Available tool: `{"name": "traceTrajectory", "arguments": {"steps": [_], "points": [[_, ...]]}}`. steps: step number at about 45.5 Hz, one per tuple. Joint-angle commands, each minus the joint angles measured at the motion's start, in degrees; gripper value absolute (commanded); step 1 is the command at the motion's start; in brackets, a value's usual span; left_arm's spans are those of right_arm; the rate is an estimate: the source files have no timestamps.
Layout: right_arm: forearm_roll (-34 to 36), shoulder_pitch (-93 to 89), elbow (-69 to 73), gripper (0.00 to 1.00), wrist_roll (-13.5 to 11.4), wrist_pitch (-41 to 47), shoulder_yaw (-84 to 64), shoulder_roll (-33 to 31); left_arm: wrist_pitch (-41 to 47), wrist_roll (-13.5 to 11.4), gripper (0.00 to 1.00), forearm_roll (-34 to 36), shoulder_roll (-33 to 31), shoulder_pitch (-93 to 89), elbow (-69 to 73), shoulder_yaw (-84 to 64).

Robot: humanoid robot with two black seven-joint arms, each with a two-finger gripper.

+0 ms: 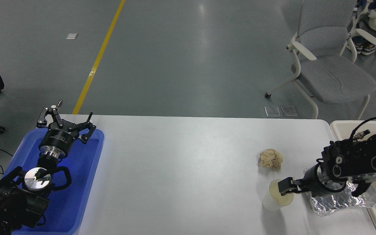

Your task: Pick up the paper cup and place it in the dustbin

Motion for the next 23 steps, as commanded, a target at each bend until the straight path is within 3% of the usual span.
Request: {"name": "traceTrajectory", "arguments": {"steps": [1,4,9,23], "points": [[-1.1,-2.9,-1.3,0.46,0.2,-4.5,0.2,1.5,0.0,0.0,1.0,0.0,0.0,0.0,0.0,0.0],[-2.4,-2.8,-1.2,0.36,0.2,-5.0,0.1,1.5,0.0,0.0,1.0,0.0,0.0,0.0,0.0,0.0],[-2.3,-2.6,-1.2,0.0,0.1,-5.1,0.1,1.4,0.0,0.0,1.0,0.0,0.0,0.0,0.0,0.0],[-2.6,-1.7,-1.1,0.0,0.2,-6.3,0.1,1.1,0.0,0.0,1.0,0.0,0.0,0.0,0.0,0.0]]}}
